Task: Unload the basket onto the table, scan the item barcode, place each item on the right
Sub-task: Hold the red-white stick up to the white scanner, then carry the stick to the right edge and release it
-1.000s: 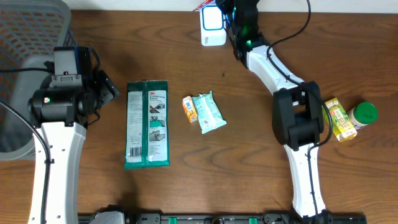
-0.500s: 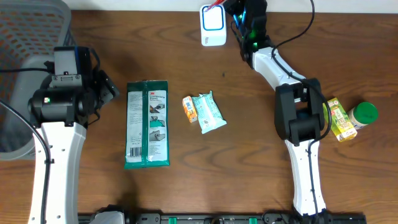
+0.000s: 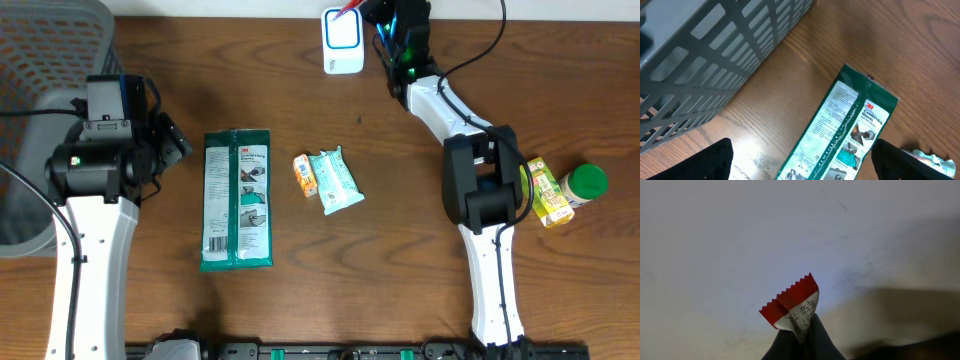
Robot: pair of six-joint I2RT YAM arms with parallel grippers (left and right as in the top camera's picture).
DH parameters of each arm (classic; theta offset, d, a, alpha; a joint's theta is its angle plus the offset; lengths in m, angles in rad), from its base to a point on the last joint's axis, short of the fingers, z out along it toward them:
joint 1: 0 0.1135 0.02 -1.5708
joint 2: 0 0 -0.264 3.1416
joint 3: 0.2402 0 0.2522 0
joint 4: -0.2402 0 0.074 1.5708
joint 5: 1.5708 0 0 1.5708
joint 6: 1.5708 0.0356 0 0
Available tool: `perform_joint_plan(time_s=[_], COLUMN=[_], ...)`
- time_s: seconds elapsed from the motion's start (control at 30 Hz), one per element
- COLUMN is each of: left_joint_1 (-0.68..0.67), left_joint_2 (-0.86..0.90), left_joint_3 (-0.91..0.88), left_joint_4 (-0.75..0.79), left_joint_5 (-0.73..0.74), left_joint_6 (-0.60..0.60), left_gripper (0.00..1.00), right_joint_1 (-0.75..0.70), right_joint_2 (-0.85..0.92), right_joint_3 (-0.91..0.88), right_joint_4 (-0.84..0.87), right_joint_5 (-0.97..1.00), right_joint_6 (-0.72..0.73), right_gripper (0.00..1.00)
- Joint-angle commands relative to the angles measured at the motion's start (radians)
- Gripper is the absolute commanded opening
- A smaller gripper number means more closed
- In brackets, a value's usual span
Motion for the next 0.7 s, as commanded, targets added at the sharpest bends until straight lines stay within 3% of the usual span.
perform_joint_plan(time_s=[0.0, 0.17, 0.27, 0.37, 0.5, 0.67], left_joint_1=[0.004, 0.004, 0.004, 0.004, 0.004, 0.004], left_joint_2=[-0.005, -0.005, -0.005, -0.005, -0.005, -0.005], left_joint_3=[0.007, 0.007, 0.007, 0.007, 0.007, 0.007], left_joint_4=[-0.003, -0.003, -0.003, -0.003, -0.003, -0.003], left_joint_5=[-0.013, -0.013, -0.013, -0.013, -0.013, -0.013], left_joint_6=[0.012, 0.012, 0.012, 0.012, 0.012, 0.012], left_gripper=[0.89, 0.88, 0.89, 0.89, 0.89, 0.89], right_joint_1=[-0.017, -0.053, -0.093, -0.132, -0.177, -0.208], right_joint_2=[0.01, 0.001, -0.033, -0.084, -0.195, -0.348], right_joint_3=[0.008, 0.008, 0.008, 0.008, 0.008, 0.008], right_joint_4=[0.048, 0.206, 0.171, 0.041, -0.372, -1.035], right_joint_5=[-0.068, -0.302, -0.456, -0.602, -0.697, -0.59], right_joint_6=[-0.029, 0.003, 0.122, 0.138, -0.046, -0.518], right_gripper=[0.01, 0.01, 0.01, 0.01, 0.02, 0.01])
